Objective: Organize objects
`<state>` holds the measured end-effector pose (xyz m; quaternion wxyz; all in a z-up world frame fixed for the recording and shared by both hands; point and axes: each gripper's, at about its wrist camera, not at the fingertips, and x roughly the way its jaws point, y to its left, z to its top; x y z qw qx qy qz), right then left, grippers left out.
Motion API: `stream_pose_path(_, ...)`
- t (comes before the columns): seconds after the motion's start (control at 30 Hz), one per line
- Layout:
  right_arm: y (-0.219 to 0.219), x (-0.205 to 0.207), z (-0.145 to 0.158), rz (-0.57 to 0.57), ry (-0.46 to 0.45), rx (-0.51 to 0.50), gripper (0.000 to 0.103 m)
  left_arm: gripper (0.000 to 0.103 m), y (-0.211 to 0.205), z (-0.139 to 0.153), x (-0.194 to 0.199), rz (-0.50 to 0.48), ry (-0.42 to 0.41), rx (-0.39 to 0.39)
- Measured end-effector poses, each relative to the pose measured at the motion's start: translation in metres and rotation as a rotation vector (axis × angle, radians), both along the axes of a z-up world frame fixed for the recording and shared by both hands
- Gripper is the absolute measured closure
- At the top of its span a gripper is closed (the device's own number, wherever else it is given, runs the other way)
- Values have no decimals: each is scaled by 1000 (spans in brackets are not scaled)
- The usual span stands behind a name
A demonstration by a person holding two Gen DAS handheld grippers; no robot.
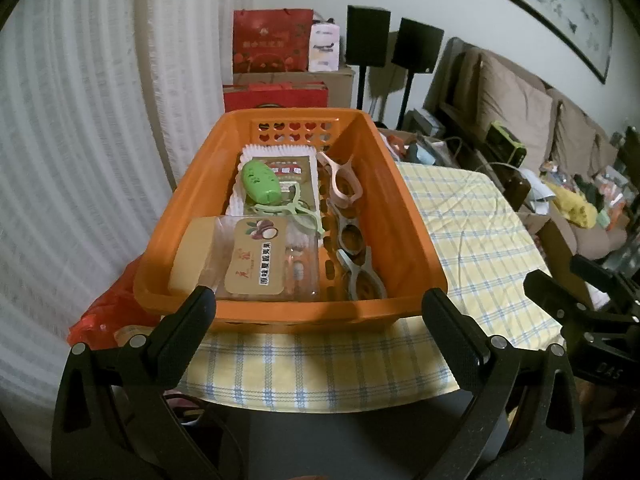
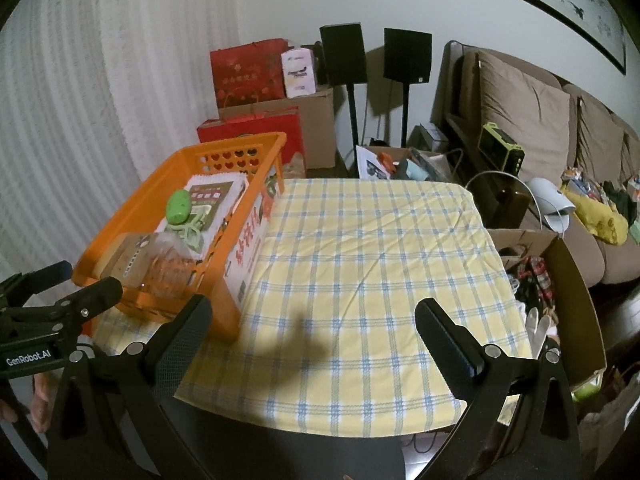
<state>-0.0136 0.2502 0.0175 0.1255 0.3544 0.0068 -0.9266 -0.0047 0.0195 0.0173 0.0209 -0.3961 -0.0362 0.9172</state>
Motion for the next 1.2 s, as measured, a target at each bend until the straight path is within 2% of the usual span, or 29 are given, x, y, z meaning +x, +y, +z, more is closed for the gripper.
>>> stream_pose_path(1.2, 9, 1, -2, -15, -16, -1, 1, 0, 5, -2, 1, 5, 7, -12)
